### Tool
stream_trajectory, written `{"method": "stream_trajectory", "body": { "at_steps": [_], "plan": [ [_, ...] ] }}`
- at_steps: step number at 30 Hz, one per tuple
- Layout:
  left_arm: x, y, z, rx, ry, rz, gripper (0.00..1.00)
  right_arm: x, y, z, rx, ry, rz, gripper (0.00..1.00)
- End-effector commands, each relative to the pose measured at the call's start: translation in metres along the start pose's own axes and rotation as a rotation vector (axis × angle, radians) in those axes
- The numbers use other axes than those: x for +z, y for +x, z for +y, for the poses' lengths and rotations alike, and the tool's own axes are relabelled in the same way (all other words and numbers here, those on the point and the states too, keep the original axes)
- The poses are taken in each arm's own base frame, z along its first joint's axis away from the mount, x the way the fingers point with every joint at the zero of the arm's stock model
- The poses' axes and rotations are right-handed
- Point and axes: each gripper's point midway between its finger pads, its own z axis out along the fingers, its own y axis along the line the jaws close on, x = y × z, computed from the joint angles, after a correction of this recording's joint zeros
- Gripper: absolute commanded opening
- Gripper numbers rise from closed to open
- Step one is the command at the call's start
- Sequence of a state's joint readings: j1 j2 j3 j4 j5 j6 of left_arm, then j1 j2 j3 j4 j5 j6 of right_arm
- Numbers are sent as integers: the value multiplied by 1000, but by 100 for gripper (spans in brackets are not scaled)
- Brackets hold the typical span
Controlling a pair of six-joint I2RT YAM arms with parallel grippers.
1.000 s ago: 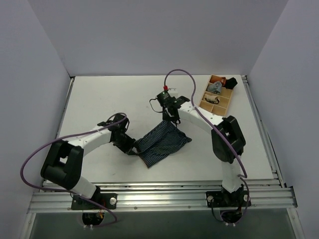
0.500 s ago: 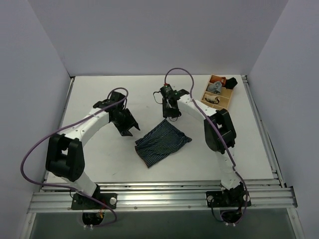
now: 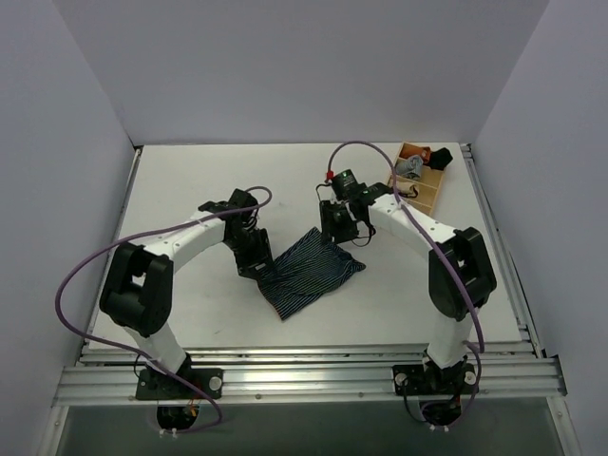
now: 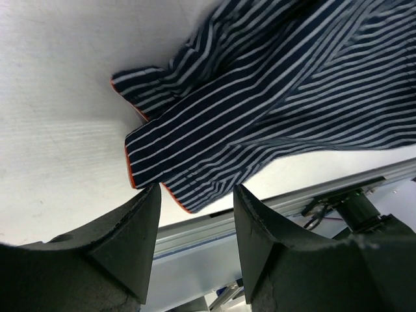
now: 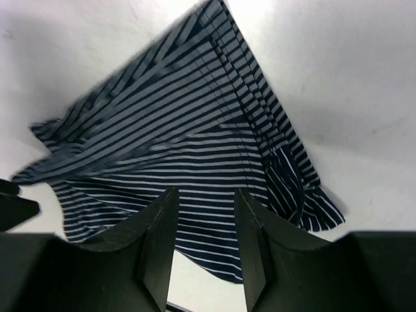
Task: Roll the underwear
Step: Fold the underwear
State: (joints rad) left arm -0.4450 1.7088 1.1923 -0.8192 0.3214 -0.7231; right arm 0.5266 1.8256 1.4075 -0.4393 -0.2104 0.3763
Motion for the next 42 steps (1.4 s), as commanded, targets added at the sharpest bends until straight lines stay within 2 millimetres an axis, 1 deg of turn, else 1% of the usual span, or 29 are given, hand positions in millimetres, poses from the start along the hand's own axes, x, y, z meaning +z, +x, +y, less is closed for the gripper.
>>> {"method": "stream_trajectory", "body": {
  "at_steps": [1,4,7,8,11,14,16,17,19,20,21,23,24,25,27,28,29,30,31,32,33,34,35,36,37,38,39,41,42],
  "plan": [
    [-3,-18,-1,46,-24,-51,56,-3,28,-7,10,-14,69,35],
    [-2,-49,4,50,-67,-95,57,-22,36,-9,43,-8,38,35],
    [5,-61,5,63,-86,-83,57,-34,39,-9,75,-7,23,35],
    [15,-62,8,62,-103,-58,57,-36,44,-10,80,-5,33,34],
    [23,-67,7,83,-101,-44,57,-46,54,-11,91,0,38,34],
    [33,-65,11,83,-95,-29,57,-56,64,-11,112,-11,39,34],
    [41,-58,15,77,-95,2,56,-66,68,-7,136,-35,27,33],
    [45,-56,17,75,-96,9,53,-65,77,-7,146,-40,43,33],
    [51,-48,23,64,-102,34,47,-67,83,-4,158,-60,34,32],
    [53,-47,22,54,-92,37,32,-65,87,-6,171,-50,33,31],
    [54,-43,21,49,-87,45,26,-59,95,-10,177,-42,39,30],
    [54,-32,23,26,-88,55,19,-52,101,-15,189,-36,43,30],
    [54,-27,24,19,-95,57,15,-43,105,-19,191,-23,46,30],
    [54,-15,25,24,-107,63,13,-39,107,-21,189,-16,46,29],
    [55,2,24,-7,-133,72,11,-28,101,-23,170,-18,22,29],
    [54,17,18,13,-144,75,10,-19,100,-26,162,-5,35,29],
    [57,30,22,-30,-173,77,10,-14,95,-26,147,-1,30,29],
    [59,40,18,-36,-171,76,10,-9,87,-27,122,-1,15,29],
    [58,54,0,-57,-134,56,11,-2,76,-24,111,-2,17,29],
    [62,70,4,-84,-143,71,12,3,69,-24,101,-1,16,29],
    [63,78,-1,-102,-126,67,14,14,66,-27,95,13,37,29],
    [58,82,-15,-160,-82,40,21,13,46,-22,64,1,4,29],
    [59,95,-21,-164,-72,45,26,17,38,-21,49,-1,0,29],
    [58,99,-20,-188,-71,41,30,28,39,-26,41,14,35,29],
    [49,101,-22,-205,-59,29,35,30,31,-29,16,18,35,29],
    [44,100,-21,-233,-68,19,46,28,14,-25,3,9,12,28],
    [35,88,-22,-241,-73,-33,48,30,16,-29,-1,22,41,28],
    [13,76,-17,-219,-99,-84,51,22,5,-27,-17,1,32,28],
    [-2,54,-20,-222,-92,-154,51,12,5,-25,-16,-6,30,28]
  ]
}}
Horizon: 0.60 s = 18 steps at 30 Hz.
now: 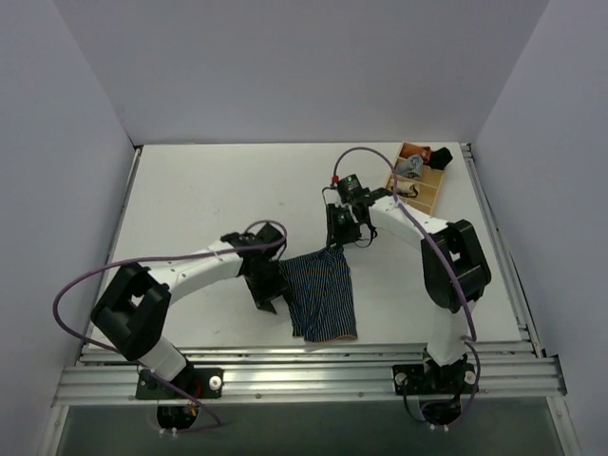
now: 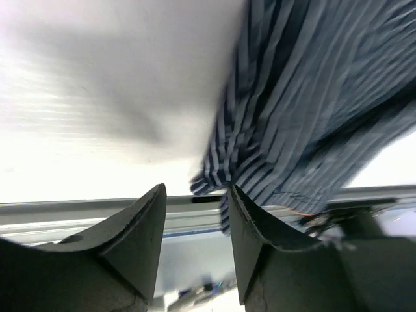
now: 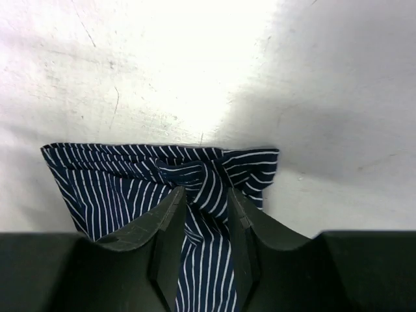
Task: Roll the underwear
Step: Fold the underwear
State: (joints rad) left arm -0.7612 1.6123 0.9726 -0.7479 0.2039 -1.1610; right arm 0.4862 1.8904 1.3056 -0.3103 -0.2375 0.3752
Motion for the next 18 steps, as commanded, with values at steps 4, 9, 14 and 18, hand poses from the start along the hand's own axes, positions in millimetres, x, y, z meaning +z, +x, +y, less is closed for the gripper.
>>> {"method": "stream_trajectory", "body": {
  "at_steps": [4,9,14,18],
  "plan": [
    [-79,-87,-29,38,105,-264,51,-57,2,6,-26,-30,-8,29],
    [-87,-115,-75,266,203,-248,51,-79,45,7,79,-54,-4,29],
    [-65,-112,-98,382,191,-121,49,-70,106,-2,169,-47,41,32],
    [-45,-101,-100,412,151,-67,49,-67,129,7,187,-82,9,33]
  ]
}}
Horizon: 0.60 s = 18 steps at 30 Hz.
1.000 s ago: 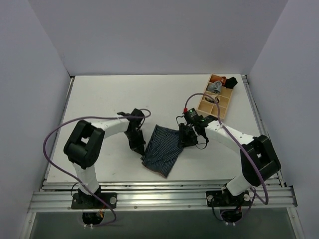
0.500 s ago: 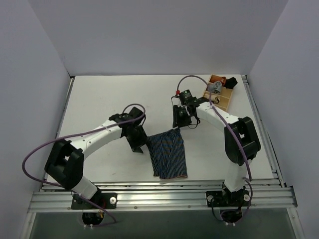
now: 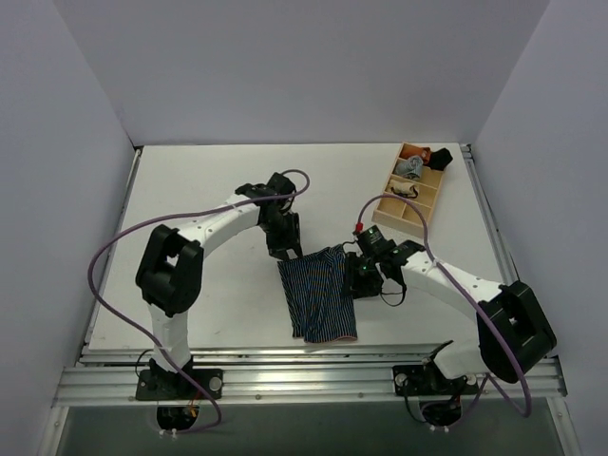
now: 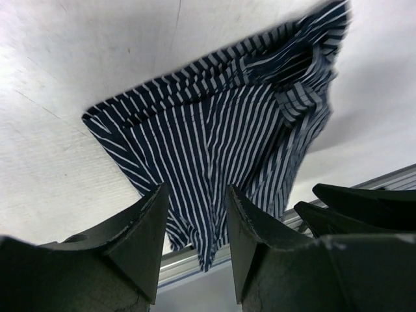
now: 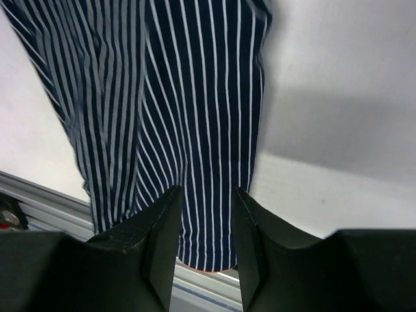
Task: Roll the underwear
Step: Fold the underwear
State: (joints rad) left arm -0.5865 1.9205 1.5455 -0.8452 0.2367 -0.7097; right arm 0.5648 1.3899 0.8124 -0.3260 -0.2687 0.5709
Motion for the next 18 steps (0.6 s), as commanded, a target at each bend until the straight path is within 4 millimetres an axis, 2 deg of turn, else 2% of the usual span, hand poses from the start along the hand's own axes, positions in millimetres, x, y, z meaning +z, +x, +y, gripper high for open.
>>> {"method": "stream_trajectory", "body": {
  "at_steps": [1,3,6,10,18],
  "plan": [
    [5,20,-5,79,-8,96,49,2,12,9,57,-32,-35,33],
    [15,28,-2,85,-21,127,48,8,20,1,72,-3,-34,32],
    [26,31,-2,96,-13,135,48,16,26,-7,85,12,-32,32],
    [42,30,6,94,-47,146,48,25,33,-13,88,22,-20,31],
    [66,31,11,66,-57,175,47,35,45,-23,84,56,5,29]
  ]
}}
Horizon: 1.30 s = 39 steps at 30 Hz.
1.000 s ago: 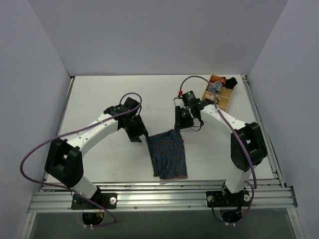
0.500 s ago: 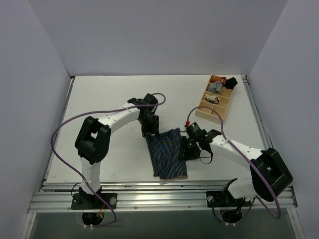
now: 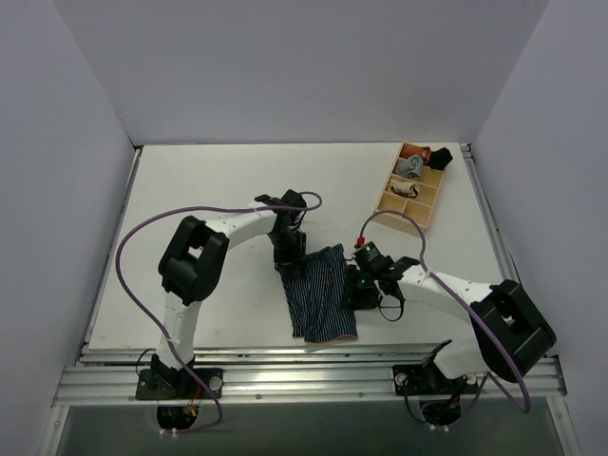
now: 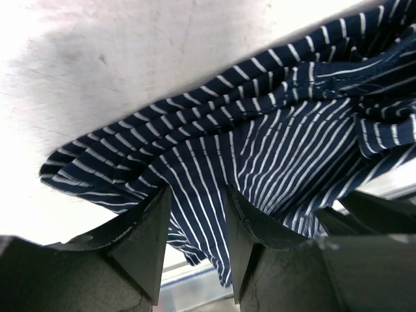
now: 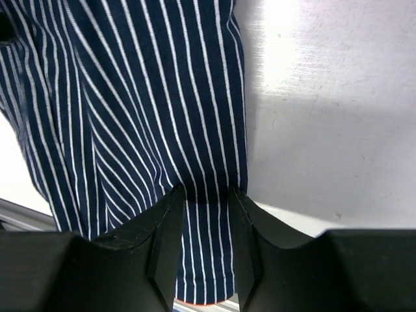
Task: Roll the underwear
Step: Fold the underwear
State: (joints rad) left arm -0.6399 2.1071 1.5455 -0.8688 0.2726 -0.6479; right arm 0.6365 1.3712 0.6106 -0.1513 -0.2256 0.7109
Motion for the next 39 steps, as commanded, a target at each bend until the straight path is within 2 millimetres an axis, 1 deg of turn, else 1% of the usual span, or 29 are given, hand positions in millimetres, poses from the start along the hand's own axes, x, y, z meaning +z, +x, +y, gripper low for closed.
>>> {"method": "stream_trajectory", "body": {
  "at_steps": [1,5,8,9,14,18,21,26,29,31,32,33,34,35,37,39],
  "plan": [
    [2,-11,-12,7,40,-24,47,6,5,-9,7,36,2,29],
    [1,-15,-16,-3,55,-35,46,9,9,-13,-1,38,9,29],
    [-4,-17,-14,-22,26,-46,46,11,12,-15,-7,46,18,28],
    [-6,-15,-12,-31,7,-42,46,12,13,-16,-6,48,21,28],
    [-24,-23,-7,-73,-65,-109,46,12,15,-17,-15,47,28,27],
    [-32,-25,-13,-86,-55,-137,47,12,14,-17,-22,46,31,27],
    [-29,-24,-19,-80,-43,-125,47,12,14,-16,-23,45,30,27],
    [-14,-18,-27,-71,-44,-94,47,13,13,-15,-29,42,33,27],
    [-6,-18,-28,-72,-50,-85,46,12,13,-15,-30,42,33,27],
    [3,-18,-25,-79,-67,-73,45,12,12,-14,-28,40,30,27],
    [5,-18,-24,-82,-72,-68,35,12,12,-14,-29,42,31,27],
    [8,-17,-21,-85,-82,-61,26,12,12,-14,-32,41,30,27],
    [8,-17,-20,-85,-90,-64,21,12,12,-14,-30,43,30,27],
    [7,-17,-19,-85,-92,-66,12,12,12,-16,-30,48,31,27],
    [3,-20,-19,-83,-86,-79,4,12,13,-17,-30,50,30,27],
    [-4,-24,-21,-77,-66,-98,2,12,15,-19,-28,55,31,27]
  ]
}}
